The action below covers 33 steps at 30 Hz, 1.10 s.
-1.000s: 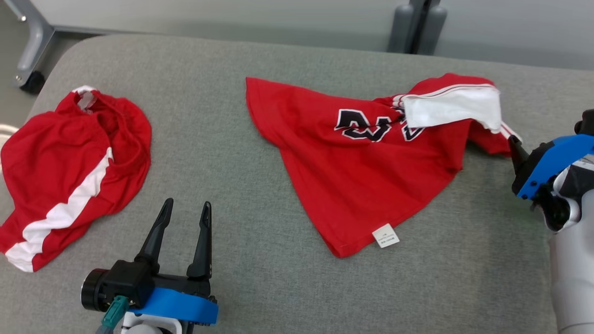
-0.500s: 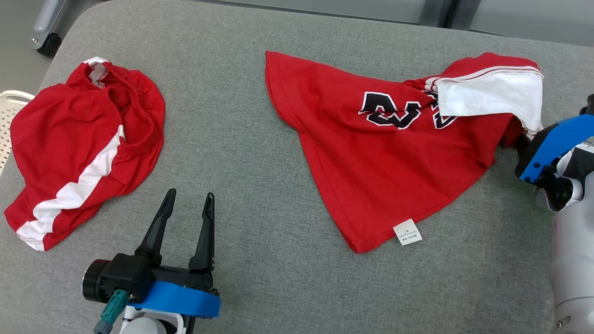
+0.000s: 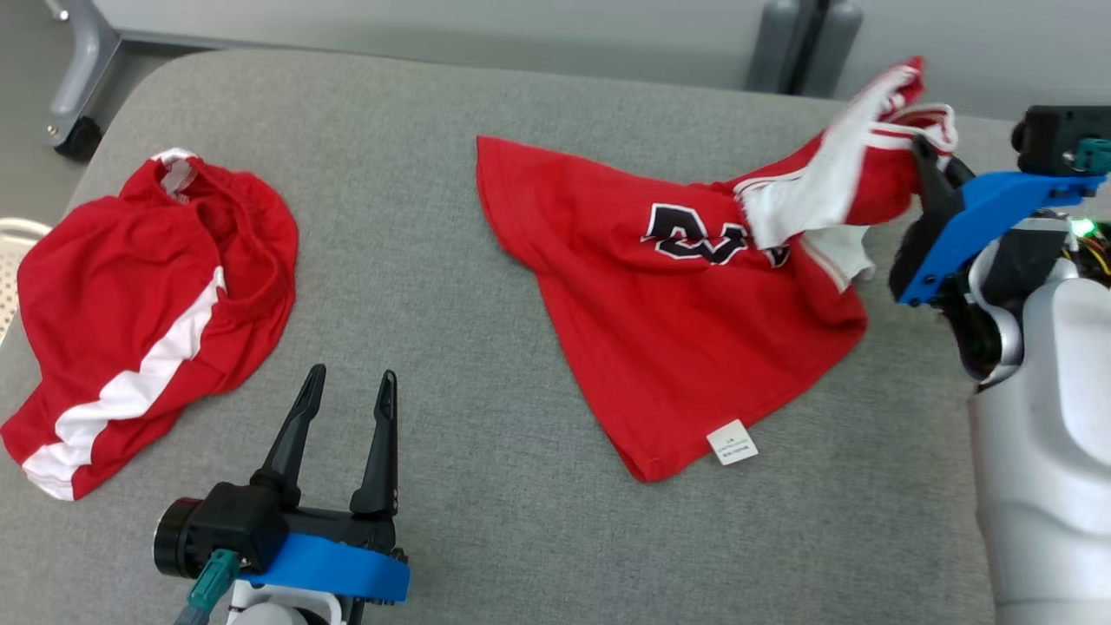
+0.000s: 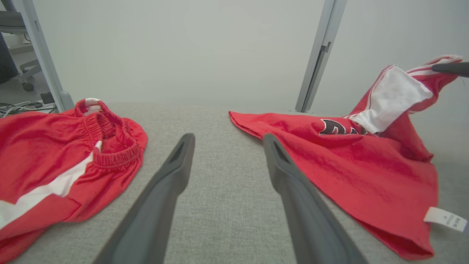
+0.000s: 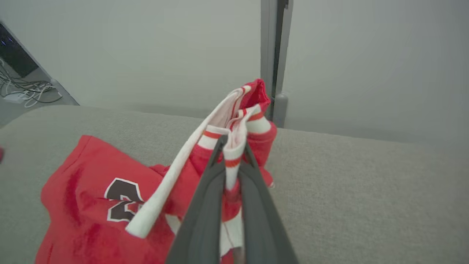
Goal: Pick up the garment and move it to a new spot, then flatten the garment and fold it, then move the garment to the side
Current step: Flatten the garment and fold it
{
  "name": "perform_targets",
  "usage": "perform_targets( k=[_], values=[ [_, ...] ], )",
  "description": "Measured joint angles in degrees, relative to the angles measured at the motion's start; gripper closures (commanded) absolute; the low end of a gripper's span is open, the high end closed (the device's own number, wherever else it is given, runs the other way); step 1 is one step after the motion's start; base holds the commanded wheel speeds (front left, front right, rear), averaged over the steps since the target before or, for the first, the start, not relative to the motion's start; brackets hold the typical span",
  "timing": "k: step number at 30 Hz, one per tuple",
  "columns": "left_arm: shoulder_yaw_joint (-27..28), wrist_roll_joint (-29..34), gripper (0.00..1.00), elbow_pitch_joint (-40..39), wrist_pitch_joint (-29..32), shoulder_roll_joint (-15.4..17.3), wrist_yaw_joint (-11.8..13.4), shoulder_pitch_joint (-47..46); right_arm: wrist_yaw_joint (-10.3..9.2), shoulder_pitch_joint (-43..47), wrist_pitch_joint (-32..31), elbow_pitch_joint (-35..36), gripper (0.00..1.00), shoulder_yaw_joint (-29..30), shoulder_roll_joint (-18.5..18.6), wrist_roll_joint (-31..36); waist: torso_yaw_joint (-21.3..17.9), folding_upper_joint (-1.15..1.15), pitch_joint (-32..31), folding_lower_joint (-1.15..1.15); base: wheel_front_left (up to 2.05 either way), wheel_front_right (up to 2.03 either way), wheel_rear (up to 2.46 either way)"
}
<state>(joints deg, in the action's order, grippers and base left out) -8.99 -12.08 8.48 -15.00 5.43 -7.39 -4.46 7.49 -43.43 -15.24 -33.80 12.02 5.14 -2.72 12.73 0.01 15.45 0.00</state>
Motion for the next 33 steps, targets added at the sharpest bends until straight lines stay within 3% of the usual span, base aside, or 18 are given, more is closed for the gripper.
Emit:
perform_targets(
  k=[4, 8, 14, 20, 23, 26, 33],
  values=[
    [0.29, 0.04, 0.00, 0.16, 0.00, -0.11, 0.00, 0.99, 0.00, 5.67, -3.69, 15.91, 1.00, -7.14, -0.36, -4.60, -1.44, -0.01, -2.18, -0.01, 0.00, 0.00, 0.00],
    [0.68, 0.15, 0.00, 0.30, 0.00, -0.23, 0.00, 1.67, 0.00, 12.88, -9.11, 32.65, 1.00, -10.71, -0.66, -7.11, -2.92, -0.01, -4.09, -0.01, 0.00, 0.00, 0.00],
    [1.07, 0.47, 0.00, 0.37, 0.00, -0.47, 0.00, 2.39, -0.01, 23.16, -15.26, 51.97, 1.00, -10.63, -1.67, -8.27, -4.91, -0.01, -6.14, -0.01, 0.00, 0.00, 0.00],
    [1.35, 0.48, 0.00, 0.34, 0.00, -0.46, 0.00, 2.81, -0.01, 32.48, -19.30, 63.35, 1.00, -8.98, -2.20, -11.45, -6.95, -0.01, -6.57, 0.00, 0.00, 0.00, 0.00],
    [1.23, 0.48, 0.00, 0.32, 0.00, -0.46, 0.00, 2.83, 0.00, 36.48, -18.95, 65.11, 1.00, -6.11, -2.23, -15.50, -7.83, -0.02, -6.43, -0.01, 0.00, 0.00, 0.00],
    [1.11, 0.48, 0.00, 0.33, 0.00, -0.44, 0.00, 2.83, -0.01, 40.01, -17.29, 62.21, 1.00, -1.27, -2.26, -20.87, -8.66, -0.01, -6.19, -0.01, 0.00, 0.00, 0.00],
    [0.35, 0.34, 0.00, 0.36, 0.00, -0.18, 0.00, 1.96, -0.01, 35.14, -12.81, 39.31, 1.00, 8.22, -2.31, -23.72, -9.39, -0.01, -4.98, 0.00, 0.00, 0.00, 0.00]
  ],
)
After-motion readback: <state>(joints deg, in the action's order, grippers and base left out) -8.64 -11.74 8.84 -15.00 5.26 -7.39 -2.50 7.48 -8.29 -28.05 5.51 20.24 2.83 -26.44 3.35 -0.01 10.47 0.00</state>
